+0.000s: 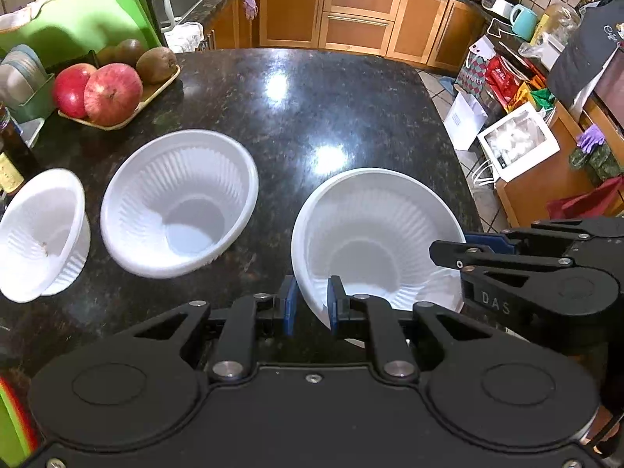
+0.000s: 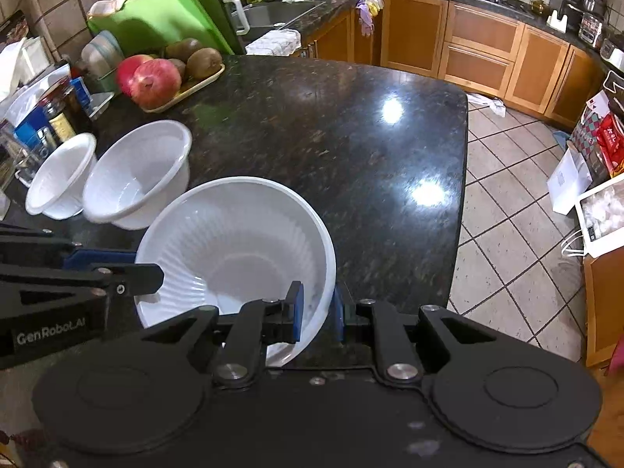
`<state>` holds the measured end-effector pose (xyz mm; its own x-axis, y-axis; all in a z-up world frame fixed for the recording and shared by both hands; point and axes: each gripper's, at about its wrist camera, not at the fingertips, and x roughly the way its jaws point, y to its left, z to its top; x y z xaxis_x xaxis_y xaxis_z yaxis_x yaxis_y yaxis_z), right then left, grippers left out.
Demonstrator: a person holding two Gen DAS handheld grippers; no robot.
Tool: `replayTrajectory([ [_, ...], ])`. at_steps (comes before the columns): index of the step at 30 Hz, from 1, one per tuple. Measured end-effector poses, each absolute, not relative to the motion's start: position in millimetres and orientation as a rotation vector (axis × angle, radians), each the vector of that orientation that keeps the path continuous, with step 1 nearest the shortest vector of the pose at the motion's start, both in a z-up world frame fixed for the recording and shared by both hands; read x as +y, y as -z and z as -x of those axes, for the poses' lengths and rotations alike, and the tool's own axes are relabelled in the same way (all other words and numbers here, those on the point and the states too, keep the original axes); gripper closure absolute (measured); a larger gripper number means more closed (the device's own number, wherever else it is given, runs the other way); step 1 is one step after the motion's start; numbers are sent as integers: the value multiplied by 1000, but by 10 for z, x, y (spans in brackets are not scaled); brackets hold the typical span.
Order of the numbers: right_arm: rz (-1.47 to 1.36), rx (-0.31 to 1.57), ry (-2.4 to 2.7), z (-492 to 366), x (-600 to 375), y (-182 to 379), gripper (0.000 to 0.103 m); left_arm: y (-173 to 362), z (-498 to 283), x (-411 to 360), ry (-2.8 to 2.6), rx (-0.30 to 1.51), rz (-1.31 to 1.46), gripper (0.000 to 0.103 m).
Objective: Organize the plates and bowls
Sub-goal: 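Carry the white bowl with the left tool into another white bowl, release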
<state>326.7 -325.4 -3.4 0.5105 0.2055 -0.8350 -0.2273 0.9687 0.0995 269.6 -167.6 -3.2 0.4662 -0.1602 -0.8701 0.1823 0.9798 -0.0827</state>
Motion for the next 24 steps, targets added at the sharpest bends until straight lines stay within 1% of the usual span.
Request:
replayTrajectory([
  [12, -11, 989, -298, -2553, -2977, -57, 85, 27, -2185, -1365, 243, 1091, -51, 82],
  [24, -73, 998, -316, -1832, -2504, -98, 84, -22, -1644, -833, 310, 1114, -60, 82],
])
